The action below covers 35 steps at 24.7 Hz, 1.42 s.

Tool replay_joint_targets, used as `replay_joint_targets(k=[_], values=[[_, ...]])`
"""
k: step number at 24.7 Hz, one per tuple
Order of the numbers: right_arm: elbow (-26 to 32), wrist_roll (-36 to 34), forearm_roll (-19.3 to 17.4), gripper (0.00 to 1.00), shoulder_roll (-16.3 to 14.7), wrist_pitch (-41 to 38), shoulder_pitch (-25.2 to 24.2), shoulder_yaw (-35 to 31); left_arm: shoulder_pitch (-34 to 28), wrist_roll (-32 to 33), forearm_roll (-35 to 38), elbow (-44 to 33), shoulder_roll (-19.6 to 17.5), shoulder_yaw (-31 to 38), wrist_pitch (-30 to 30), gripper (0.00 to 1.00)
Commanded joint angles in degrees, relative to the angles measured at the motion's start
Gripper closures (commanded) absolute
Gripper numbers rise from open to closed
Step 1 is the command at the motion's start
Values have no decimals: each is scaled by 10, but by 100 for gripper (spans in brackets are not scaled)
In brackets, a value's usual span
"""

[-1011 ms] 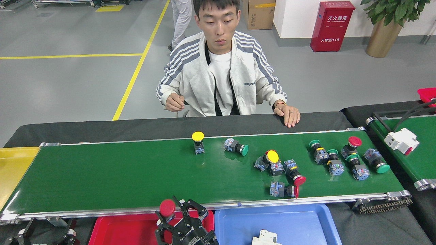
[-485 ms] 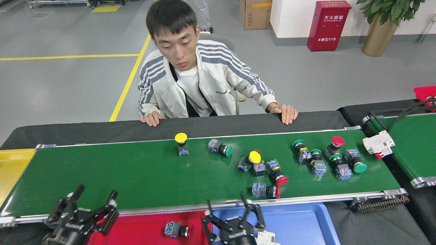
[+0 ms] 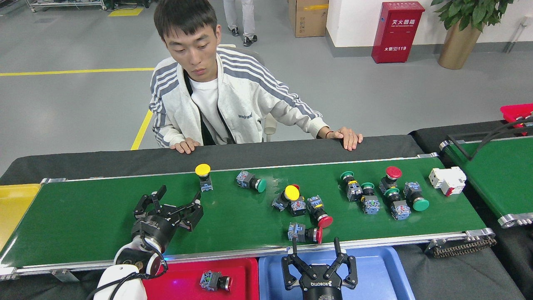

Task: Pick switch part from conveyor to tray
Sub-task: 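Reach the left gripper toward the yellow-capped button on the belt, then grasp the yellow-capped button with the left gripper and drop it into the red tray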

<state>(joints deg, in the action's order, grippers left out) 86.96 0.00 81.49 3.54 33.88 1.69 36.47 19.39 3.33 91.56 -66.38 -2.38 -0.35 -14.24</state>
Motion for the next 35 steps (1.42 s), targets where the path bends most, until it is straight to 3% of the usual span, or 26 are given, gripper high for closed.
replay_joint_targets(k=[1,8,12,13,15,16,18,20,23,25,28,29,30,32,33,35], values=[[5,40,2,2,2,-29,9,4,22,-2,1,12,0,-1,11,0],[-42,73,2,2,11,-50,62,33,69,-2,1,78,0,-1,23,0],[-97,77,1,3,43,-51,102,34,87,-5,1,131,1,-1,40,0],[-108,77,1,9,50,-51,111,34,95,-7,1,144,1,-1,53,1],[-120,77,2,35,54,-58,127,37,111,-7,1,165,2,-1,74,3],[-123,77,2,53,54,-68,133,40,120,-8,1,178,2,-2,87,6],[-125,83,2,79,52,-87,136,47,139,-10,1,204,2,-2,112,18],[-125,84,2,94,52,-102,136,47,147,-32,1,223,0,-1,120,43],[-123,83,1,97,52,-107,135,47,146,-76,-1,243,-3,-1,117,79],[-114,78,2,97,52,-108,133,50,147,-97,-2,259,-5,-1,116,92],[-71,69,3,93,46,-118,127,96,145,-135,-1,263,-7,-2,116,99],[-57,69,3,84,43,-119,125,121,142,-145,0,261,-9,-3,113,100],[-53,69,4,66,44,-117,123,141,137,-149,1,260,-9,-4,108,100],[-54,67,6,14,47,-116,124,175,123,-152,0,245,-9,-11,80,100],[-54,62,6,4,47,-117,123,186,116,-152,0,226,-9,-11,63,100],[-55,40,2,1,49,-122,124,202,71,-151,1,152,-11,-11,10,100]])
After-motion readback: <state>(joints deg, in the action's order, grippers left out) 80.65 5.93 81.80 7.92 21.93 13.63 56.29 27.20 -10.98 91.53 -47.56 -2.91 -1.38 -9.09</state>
